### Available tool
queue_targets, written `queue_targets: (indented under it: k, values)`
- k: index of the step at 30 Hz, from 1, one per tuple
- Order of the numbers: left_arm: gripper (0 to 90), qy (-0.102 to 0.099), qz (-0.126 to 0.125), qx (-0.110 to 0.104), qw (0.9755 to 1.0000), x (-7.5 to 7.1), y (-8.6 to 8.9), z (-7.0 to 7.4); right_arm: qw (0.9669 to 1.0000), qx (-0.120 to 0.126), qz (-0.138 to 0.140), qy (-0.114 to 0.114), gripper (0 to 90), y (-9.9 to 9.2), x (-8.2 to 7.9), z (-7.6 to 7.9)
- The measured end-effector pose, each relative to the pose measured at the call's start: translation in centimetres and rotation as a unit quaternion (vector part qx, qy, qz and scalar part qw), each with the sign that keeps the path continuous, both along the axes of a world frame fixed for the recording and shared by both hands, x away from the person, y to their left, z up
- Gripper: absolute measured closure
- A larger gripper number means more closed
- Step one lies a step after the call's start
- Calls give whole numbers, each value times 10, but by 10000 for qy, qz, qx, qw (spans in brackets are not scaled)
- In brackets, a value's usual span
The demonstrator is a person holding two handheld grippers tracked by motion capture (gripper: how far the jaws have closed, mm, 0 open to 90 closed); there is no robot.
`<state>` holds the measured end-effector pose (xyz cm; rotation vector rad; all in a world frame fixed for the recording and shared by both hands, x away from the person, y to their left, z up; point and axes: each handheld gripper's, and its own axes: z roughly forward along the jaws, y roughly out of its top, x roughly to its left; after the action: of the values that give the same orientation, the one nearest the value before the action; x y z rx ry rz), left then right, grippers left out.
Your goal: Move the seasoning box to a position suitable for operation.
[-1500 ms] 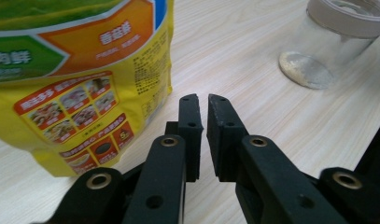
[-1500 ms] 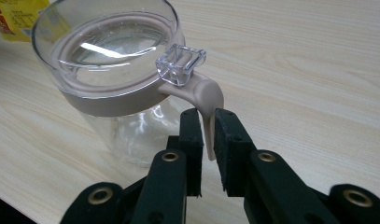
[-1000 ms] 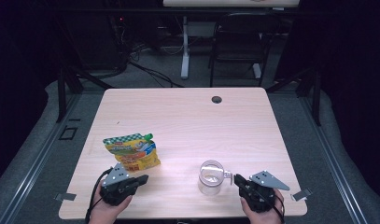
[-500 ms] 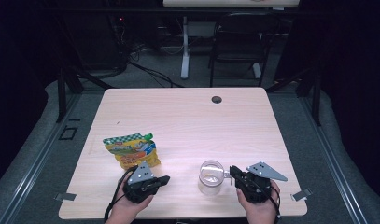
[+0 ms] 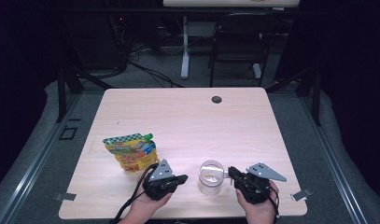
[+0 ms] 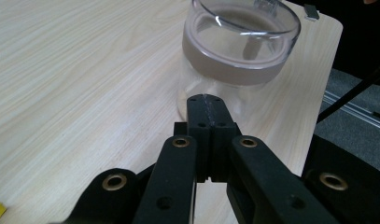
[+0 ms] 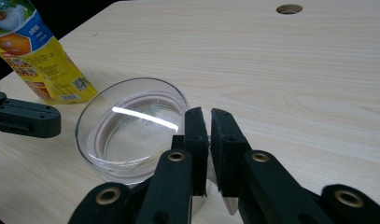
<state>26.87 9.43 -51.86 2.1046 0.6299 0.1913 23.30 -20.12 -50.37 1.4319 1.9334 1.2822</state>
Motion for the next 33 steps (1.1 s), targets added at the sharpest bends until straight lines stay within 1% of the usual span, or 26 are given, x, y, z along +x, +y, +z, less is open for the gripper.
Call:
queue_targets:
  k: [2, 4, 7, 10, 13, 14, 16, 18, 20, 25, 26, 28, 33]
  values:
    - [900, 13, -53, 10, 10000, 1, -4, 0, 10000, 30, 2, -20, 859, 0, 0, -1]
    - [900, 34, -72, -3, 10000, 3, -7, 0, 10000, 0, -2, -44, 860, 0, -1, -1]
    - [900, 51, -96, -8, 9999, 4, -12, -2, 10000, 26, -8, -60, 861, 0, -1, -1]
    - [900, 125, -150, -7, 9998, 6, -20, -5, 10000, 35, -1, -73, 862, 0, -1, -2]
    - [900, 125, -198, 14, 9997, 6, -24, -6, 10000, 35, -2, -93, 863, 0, -2, -2]
    - [900, 143, -190, -9, 9997, 6, -26, -7, 9999, 35, 1, -95, 863, 0, -2, -2]
    - [900, 125, -180, 22, 9998, 5, -27, -6, 9999, 37, 4, -96, 863, 0, -2, -2]
    - [900, 126, -226, -32, 9997, 6, -30, -6, 9999, 36, 10, -108, 863, -1, -2, -3]
    - [900, 102, -231, 12, 9997, 6, -31, -5, 9999, 30, 8, -103, 863, -1, -2, -3]
    - [900, 118, -225, -20, 9997, 6, -30, -4, 9999, 79, 23, -95, 863, -2, -2, -3]
    - [900, 130, -237, -47, 9996, 5, -30, -4, 9999, 134, 19, -104, 863, -2, -2, -4]
    - [900, 104, -264, -26, 9996, 5, -31, -4, 9999, 119, 12, -96, 863, -2, -2, -4]
    - [900, 91, -258, -69, 9996, 5, -31, -2, 9999, 78, 50, -105, 848, -2, -3, -4]
